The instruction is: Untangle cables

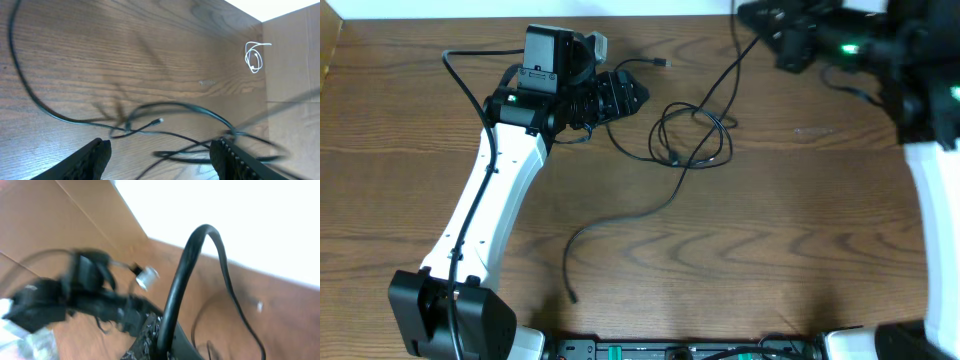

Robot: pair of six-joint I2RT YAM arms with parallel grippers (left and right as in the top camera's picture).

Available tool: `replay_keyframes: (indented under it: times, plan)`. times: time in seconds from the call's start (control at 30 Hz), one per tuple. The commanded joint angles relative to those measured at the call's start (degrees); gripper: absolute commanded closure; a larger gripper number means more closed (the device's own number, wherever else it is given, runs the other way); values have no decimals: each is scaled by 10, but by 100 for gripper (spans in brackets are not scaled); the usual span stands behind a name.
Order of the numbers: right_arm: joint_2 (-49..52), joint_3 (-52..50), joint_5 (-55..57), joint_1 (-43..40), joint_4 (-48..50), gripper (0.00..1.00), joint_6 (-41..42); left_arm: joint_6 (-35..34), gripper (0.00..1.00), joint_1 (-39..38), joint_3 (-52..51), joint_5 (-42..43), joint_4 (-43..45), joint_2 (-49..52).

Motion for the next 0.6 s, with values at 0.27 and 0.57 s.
replay_keyframes:
  times: [0.27,0.57]
  plan:
    - [-121,2,-51,-11,51,99,30,173,17,-43,0,116,37,28]
    - [-98,2,-52,-11,8,99,29,186,12,-47,0,302,128,79]
